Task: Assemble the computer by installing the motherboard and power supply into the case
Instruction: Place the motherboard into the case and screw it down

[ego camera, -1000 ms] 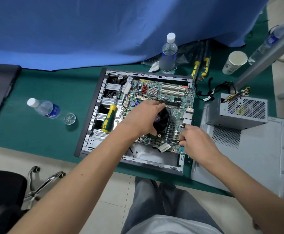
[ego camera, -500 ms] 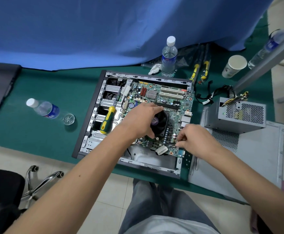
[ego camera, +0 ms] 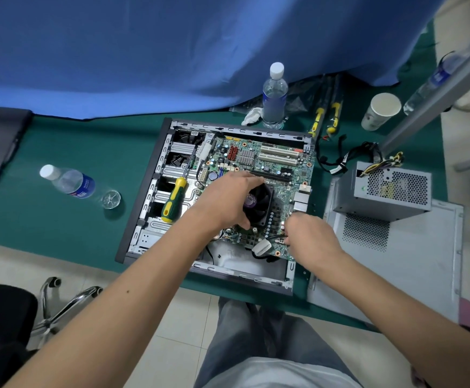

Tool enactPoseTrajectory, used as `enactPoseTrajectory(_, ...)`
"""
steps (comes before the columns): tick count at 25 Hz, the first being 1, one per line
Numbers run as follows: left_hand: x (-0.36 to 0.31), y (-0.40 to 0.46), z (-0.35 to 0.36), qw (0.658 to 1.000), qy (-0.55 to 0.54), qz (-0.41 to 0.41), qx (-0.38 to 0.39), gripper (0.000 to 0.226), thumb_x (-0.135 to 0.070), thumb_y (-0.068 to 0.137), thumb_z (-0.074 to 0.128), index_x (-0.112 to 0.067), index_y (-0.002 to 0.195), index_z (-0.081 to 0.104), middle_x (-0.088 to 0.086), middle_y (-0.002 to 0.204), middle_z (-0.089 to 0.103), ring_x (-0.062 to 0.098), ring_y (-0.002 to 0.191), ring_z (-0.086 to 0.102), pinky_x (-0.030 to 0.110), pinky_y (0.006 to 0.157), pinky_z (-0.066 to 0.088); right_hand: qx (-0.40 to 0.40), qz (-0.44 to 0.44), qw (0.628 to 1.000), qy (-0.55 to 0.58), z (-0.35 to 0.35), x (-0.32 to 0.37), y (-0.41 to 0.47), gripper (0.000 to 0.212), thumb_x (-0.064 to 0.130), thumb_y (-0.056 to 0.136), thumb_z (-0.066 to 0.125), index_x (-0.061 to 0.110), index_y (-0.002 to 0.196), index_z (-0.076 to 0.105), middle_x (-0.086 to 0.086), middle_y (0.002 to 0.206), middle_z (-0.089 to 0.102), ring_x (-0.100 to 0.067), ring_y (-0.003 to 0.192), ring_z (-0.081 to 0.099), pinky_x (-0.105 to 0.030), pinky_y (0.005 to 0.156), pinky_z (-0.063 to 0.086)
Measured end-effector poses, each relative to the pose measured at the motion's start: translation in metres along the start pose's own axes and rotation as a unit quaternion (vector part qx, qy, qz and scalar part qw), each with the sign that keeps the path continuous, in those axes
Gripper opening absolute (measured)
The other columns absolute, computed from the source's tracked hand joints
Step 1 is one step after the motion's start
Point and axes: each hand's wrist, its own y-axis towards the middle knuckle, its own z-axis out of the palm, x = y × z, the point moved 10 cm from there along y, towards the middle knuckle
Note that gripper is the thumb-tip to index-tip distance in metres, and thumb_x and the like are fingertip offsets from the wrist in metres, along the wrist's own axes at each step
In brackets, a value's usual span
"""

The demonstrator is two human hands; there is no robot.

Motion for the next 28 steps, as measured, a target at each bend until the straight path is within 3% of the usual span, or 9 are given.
enactPoseTrajectory(3, -0.001, 0.0, -0.003, 1.0, -0.003, 0.001, -0.004, 0.11, -0.023, 0.061, 0.093, -0.021, 0.153, 0.033, 0.002, 0.156, 0.038, 0.025, 0.141, 0.037, 0.039, 0.116, 0.031, 0.015, -0.017, 1.0, -0.01, -0.002, -0.002, 0.001, 0.038, 0.007, 0.088, 0.071, 0.011, 0.061, 0.045, -0.003, 0.068, 0.055, -0.025, 0.072, 0.063, -0.04, 0.069, 0.057)
enactPoseTrajectory(5, 0.0, 0.0, -0.003, 1.0, -0.005, -0.001, -0.008, 0.109, -0.023, 0.06, 0.093, -0.022, 0.153, 0.034, 0.002, 0.155, 0.039, 0.025, 0.14, 0.038, 0.039, 0.115, 0.031, 0.014, -0.02, 0.999, -0.023, -0.004, 0.0, 0.001, 0.042, -0.001, 0.086, 0.069, 0.011, 0.059, 0.039, -0.004, 0.065, 0.052, -0.026, 0.073, 0.064, -0.037, 0.065, 0.055)
enactPoseTrajectory(10, 0.0, 0.002, 0.0, 1.0, -0.006, -0.003, -0.007, 0.11, -0.024, 0.06, 0.093, -0.022, 0.153, 0.034, 0.001, 0.155, 0.038, 0.025, 0.14, 0.037, 0.039, 0.115, 0.031, 0.012, -0.007, 0.999, -0.046, -0.004, 0.006, 0.001, 0.037, -0.013, 0.077, 0.057, 0.012, 0.059, 0.035, -0.002, 0.058, 0.039, -0.02, 0.053, 0.044, -0.032, 0.053, 0.038)
enactPoseTrajectory(15, 0.001, 0.001, 0.001, 1.0, -0.008, -0.005, -0.007, 0.11, -0.024, 0.06, 0.093, -0.023, 0.152, 0.034, 0.001, 0.155, 0.039, 0.025, 0.14, 0.038, 0.039, 0.114, 0.032, 0.021, -0.005, 1.0, -0.018, -0.001, 0.001, 0.002, 0.041, 0.003, 0.086, 0.071, 0.012, 0.061, 0.04, -0.001, 0.06, 0.046, -0.026, 0.068, 0.061, -0.034, 0.06, 0.05)
enactPoseTrajectory(21, 0.004, 0.002, 0.001, 1.0, -0.014, -0.006, -0.015, 0.11, -0.024, 0.058, 0.094, -0.023, 0.152, 0.036, 0.0, 0.153, 0.041, 0.024, 0.139, 0.039, 0.039, 0.113, 0.034, 0.001, 0.0, 1.0, -0.02, 0.002, 0.001, 0.008, 0.041, -0.002, 0.085, 0.068, 0.012, 0.059, 0.039, -0.001, 0.059, 0.048, -0.024, 0.067, 0.06, -0.031, 0.055, 0.045)
enactPoseTrajectory(25, 0.004, 0.001, 0.0, 1.0, -0.012, -0.005, -0.017, 0.11, -0.024, 0.058, 0.094, -0.022, 0.152, 0.036, 0.0, 0.153, 0.041, 0.024, 0.139, 0.039, 0.04, 0.114, 0.035, 0.008, -0.007, 1.0, -0.001, 0.002, -0.002, 0.006, 0.034, 0.008, 0.089, 0.071, 0.01, 0.063, 0.049, -0.005, 0.071, 0.063, -0.024, 0.075, 0.067, -0.036, 0.066, 0.056)
enactPoseTrajectory(28, 0.005, 0.004, -0.001, 1.0, -0.014, -0.004, -0.022, 0.11, -0.024, 0.057, 0.094, -0.023, 0.151, 0.037, -0.001, 0.153, 0.042, 0.024, 0.138, 0.04, 0.041, 0.114, 0.036, -0.02, 0.003, 1.0, -0.003, -0.001, -0.006, 0.006, 0.037, 0.004, 0.087, 0.07, 0.01, 0.061, 0.045, -0.004, 0.065, 0.059, -0.024, 0.072, 0.065, -0.037, 0.066, 0.056)
